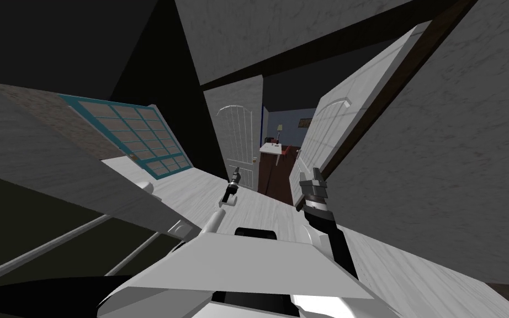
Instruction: Push the door open
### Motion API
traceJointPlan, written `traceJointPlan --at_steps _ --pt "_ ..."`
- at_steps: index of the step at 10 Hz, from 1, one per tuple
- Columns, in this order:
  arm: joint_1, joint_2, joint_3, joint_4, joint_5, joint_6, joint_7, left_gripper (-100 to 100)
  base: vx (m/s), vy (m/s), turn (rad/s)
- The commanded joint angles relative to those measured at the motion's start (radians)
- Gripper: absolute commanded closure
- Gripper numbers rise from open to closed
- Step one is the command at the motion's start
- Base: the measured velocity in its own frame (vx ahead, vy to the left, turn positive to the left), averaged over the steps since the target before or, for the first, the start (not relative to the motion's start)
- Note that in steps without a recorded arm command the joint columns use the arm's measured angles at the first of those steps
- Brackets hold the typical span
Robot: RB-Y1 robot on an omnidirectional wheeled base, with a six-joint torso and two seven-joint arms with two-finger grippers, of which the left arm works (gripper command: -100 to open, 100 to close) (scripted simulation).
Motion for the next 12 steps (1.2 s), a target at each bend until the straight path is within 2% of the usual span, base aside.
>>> traceJointPlan --at_steps 1,4,5,7,8,12 --pt "-0.018 -0.002 -0.002 0.041 0.001 -0.003 0.002 -100 0.056 0.033 -0.026" --pt "-0.08 -0.006 -0.013 0.139 0.004 0.006 0.011 -100 0.069 0.023 -0.055" --pt "-0.08 -0.006 -0.013 0.15 0.004 0.006 0.011 -100 0.059 0.032 -0.02" --pt "-0.12 -0.009 -0.02 0.219 0.007 0.012 0.017 -100 0.06 0.026 -0.051" --pt "-0.12 -0.009 -0.02 0.22 0.007 0.012 0.017 -100 0.059 0.026 -0.019" --pt "-0.193 -0.017 -0.033 0.347 0.011 0.023 0.027 -100 0.076 0.032 -0.051"
